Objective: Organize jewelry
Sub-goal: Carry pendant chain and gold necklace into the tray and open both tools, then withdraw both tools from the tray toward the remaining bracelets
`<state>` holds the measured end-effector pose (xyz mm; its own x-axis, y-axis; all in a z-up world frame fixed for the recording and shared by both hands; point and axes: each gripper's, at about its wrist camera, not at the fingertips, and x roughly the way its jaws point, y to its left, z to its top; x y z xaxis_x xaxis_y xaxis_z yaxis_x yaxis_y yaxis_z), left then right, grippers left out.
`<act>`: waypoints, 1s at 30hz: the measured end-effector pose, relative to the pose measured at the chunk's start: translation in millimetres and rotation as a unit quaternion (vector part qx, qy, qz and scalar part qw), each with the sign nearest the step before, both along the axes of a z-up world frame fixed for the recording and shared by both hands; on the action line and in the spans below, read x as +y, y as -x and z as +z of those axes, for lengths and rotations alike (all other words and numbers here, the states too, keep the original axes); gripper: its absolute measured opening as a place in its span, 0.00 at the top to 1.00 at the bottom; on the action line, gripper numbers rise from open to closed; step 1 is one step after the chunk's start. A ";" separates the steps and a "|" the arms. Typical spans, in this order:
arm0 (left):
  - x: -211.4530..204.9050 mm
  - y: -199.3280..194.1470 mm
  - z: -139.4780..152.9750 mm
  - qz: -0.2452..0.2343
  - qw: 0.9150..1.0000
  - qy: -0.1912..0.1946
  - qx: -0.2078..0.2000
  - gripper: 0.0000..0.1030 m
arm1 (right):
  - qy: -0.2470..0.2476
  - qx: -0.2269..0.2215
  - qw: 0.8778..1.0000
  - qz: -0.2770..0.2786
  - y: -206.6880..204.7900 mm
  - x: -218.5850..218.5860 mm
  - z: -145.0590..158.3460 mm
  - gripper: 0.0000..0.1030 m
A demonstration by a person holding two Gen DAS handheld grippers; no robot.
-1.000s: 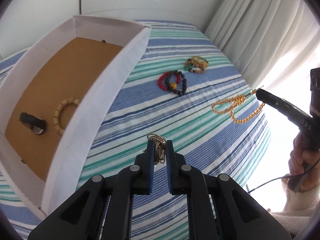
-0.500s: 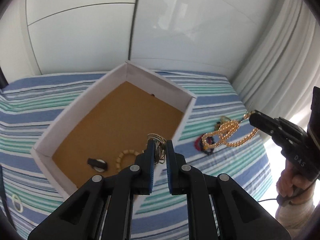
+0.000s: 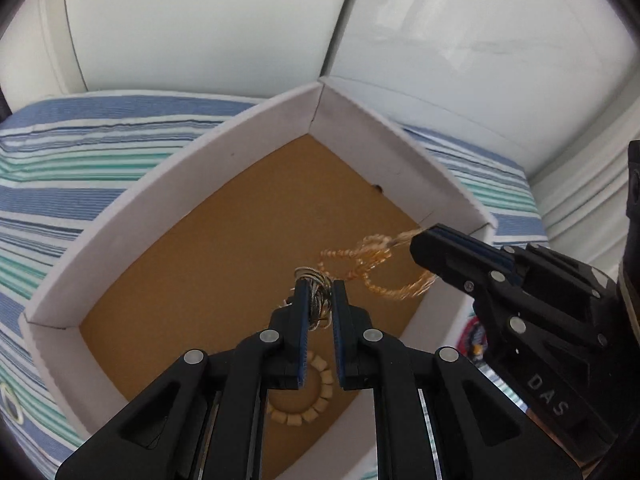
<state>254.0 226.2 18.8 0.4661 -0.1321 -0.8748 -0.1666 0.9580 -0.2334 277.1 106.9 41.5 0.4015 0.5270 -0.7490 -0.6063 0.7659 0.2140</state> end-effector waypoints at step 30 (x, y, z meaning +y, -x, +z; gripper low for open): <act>-206.3 224.2 -35.0 -0.182 0.979 -0.065 -0.061 0.23 | 0.075 -0.044 0.964 -0.250 253.8 -285.9 -101.8 0.40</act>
